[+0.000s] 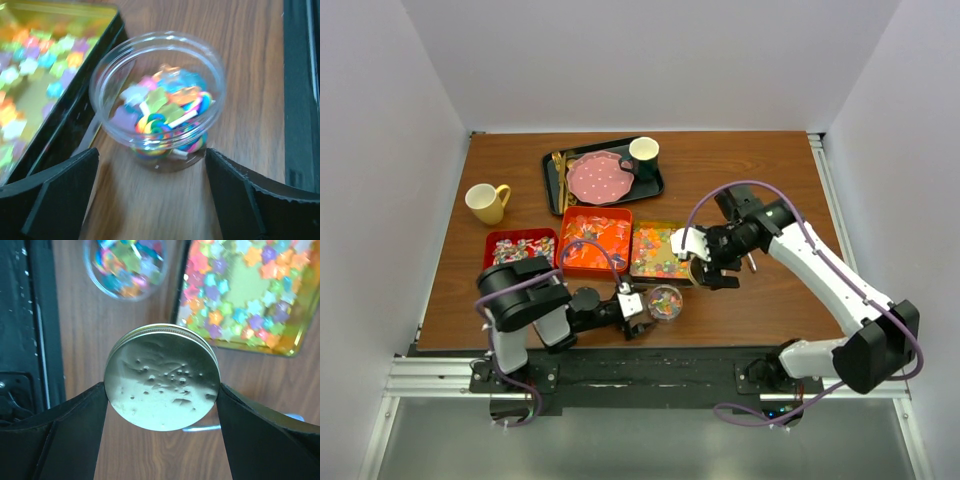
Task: Pack the candies
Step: Close the bottle lid on the packing bottle.
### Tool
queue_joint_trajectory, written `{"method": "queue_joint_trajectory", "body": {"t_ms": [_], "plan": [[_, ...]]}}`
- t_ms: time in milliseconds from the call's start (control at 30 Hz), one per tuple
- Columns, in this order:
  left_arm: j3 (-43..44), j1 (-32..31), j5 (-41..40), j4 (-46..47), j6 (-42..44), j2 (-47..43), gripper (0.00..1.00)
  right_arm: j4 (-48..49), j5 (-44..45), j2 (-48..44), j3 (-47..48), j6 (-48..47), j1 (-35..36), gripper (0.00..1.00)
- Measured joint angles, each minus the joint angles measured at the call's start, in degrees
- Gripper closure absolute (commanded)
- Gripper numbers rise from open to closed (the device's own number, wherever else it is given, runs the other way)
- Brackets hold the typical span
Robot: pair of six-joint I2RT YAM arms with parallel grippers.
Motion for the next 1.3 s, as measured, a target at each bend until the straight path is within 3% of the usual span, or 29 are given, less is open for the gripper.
{"method": "queue_joint_trajectory", "body": {"t_ms": [167,333,667,1167,1300], "plan": [[4.00,-0.31,3.63,6.34,-0.48,8.35,0.13,0.52,-0.11,1.16,-0.76,1.88,1.53,0.29],[6.51,-0.44,6.01,6.84,-1.64,11.02,0.14,1.36,-0.44,3.10,-1.07,2.34,2.86,0.30],[8.90,-0.83,8.57,6.97,-2.73,13.00,0.45,6.34,-1.53,5.77,-5.68,4.61,11.82,0.30],[9.01,-0.85,8.72,6.95,-2.75,12.98,0.46,15.80,0.44,8.87,-10.62,6.82,15.37,0.29],[9.01,-0.85,8.70,6.95,-2.82,13.00,0.46,16.70,0.63,8.81,-11.02,7.26,15.50,0.24]]}}
